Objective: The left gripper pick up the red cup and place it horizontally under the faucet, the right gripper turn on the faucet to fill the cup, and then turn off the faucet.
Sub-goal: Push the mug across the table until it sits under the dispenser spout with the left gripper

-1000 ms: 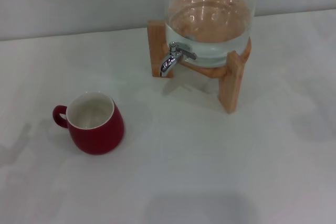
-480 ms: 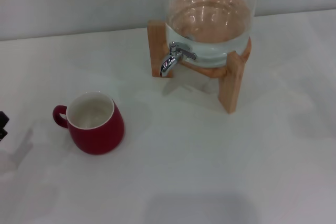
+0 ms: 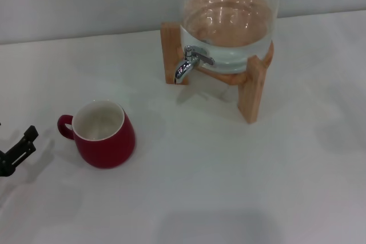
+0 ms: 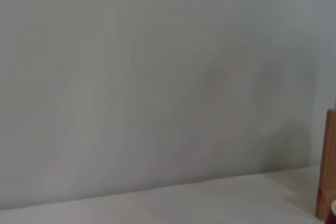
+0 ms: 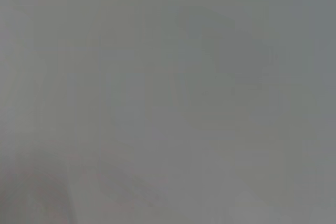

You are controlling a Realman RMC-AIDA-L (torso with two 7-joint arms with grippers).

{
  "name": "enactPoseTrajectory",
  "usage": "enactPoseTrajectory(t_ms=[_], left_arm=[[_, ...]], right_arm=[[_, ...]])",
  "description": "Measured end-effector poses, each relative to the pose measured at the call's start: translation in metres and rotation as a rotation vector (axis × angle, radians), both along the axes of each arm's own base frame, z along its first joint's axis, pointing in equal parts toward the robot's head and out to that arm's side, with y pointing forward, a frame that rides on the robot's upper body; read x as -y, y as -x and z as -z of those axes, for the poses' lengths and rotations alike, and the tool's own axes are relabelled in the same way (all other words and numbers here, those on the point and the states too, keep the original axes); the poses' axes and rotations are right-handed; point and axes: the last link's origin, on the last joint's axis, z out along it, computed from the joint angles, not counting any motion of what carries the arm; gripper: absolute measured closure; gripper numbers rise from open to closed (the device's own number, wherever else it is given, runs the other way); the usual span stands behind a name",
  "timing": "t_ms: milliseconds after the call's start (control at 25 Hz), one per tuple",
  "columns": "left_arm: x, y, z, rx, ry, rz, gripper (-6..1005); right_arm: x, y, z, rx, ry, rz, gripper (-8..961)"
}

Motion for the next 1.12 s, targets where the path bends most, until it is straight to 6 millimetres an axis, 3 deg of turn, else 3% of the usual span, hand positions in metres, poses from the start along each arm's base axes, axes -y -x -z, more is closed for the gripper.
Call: enactPoseTrajectory(t_ms=[440,1120], left_arm=[[-0.008,0.003,0.006,-0.051,0.028,-0.024,111],[-0.018,-0.009,0.019,-0.074,0.082,0.015,111]], right_arm=[[-0.002,0.002,0.000,-0.003,-0.003,-0.006,232],[-0.001,0.001,-0.002,-0.005,-0.010,-0.006,232]])
